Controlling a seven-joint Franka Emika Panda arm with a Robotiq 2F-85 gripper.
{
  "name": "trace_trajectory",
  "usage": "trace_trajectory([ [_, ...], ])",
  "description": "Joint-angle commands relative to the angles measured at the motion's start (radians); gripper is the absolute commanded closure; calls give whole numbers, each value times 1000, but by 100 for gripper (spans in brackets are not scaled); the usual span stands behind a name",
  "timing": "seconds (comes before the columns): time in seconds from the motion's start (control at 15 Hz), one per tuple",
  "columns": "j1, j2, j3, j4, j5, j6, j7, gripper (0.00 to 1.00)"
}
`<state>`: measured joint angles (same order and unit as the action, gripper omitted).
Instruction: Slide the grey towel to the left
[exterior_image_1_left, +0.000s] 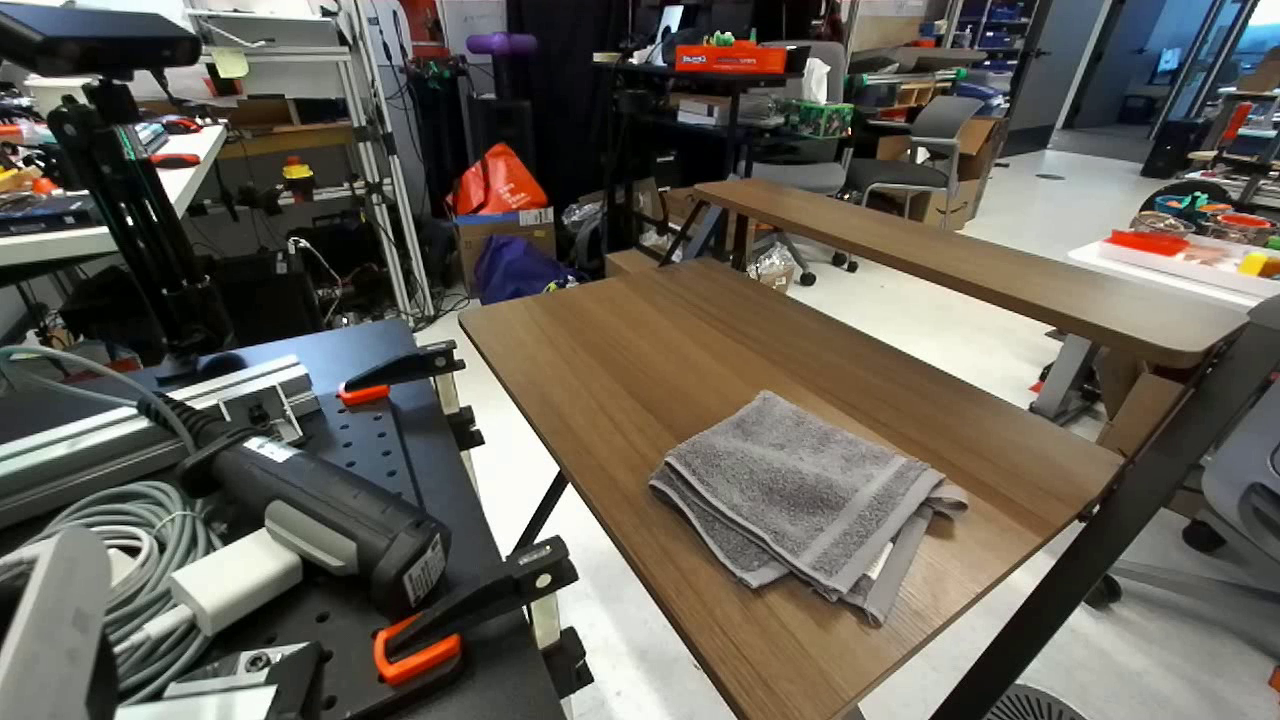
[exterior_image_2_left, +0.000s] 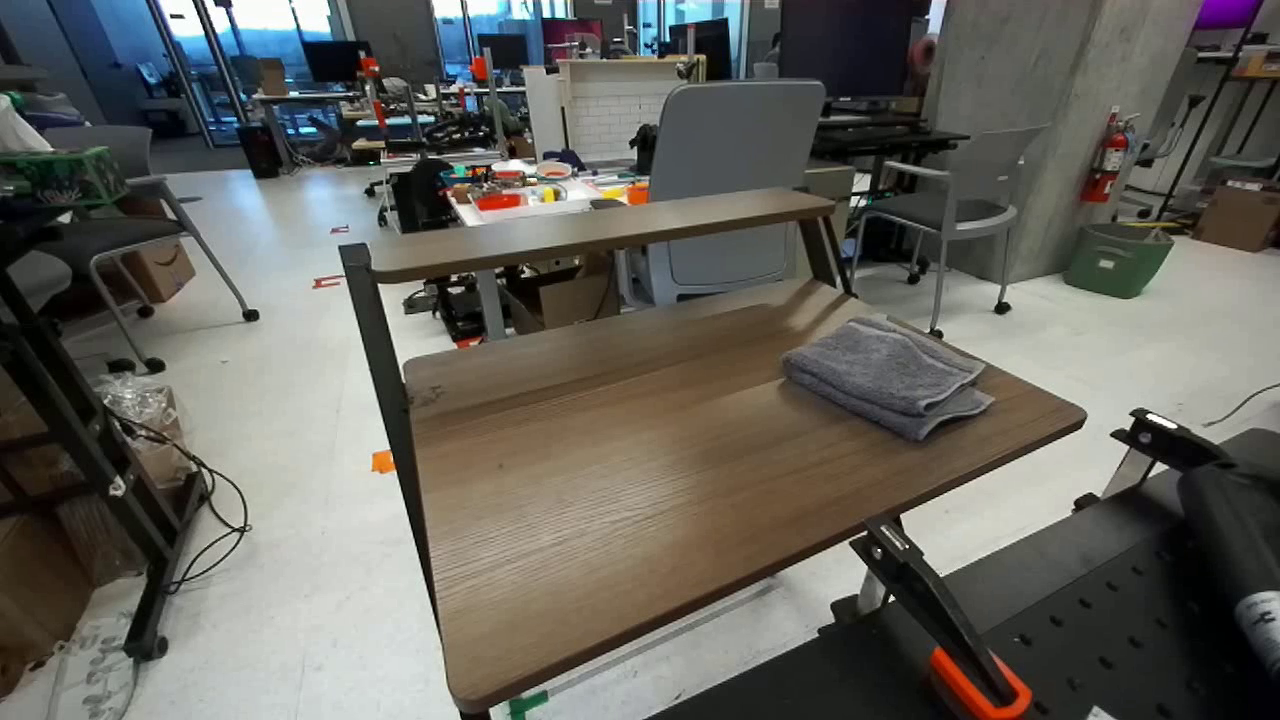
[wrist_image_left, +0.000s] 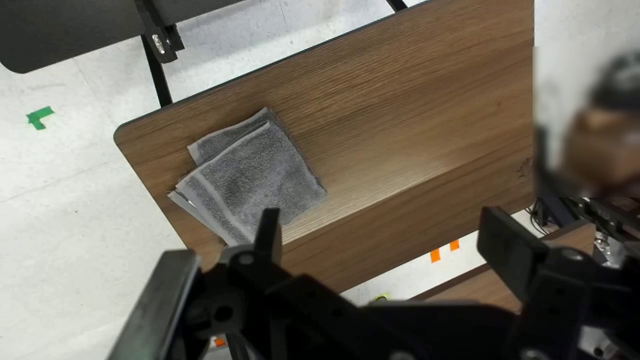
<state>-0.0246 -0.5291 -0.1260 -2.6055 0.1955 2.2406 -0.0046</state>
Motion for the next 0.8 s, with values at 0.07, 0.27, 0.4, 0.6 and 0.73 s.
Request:
trace_trajectory([
  [0.07,-35,186,5,88,1,85,39,0],
  [0.27,-46,352,6,174,3,131,79,0],
  [0.4,-53,479,12,229,-9,200,114,0],
  [0.6,-51,673,14,330,-20,265,171,0],
  [0.73,-48,785,15,394,-5,289,182,0],
])
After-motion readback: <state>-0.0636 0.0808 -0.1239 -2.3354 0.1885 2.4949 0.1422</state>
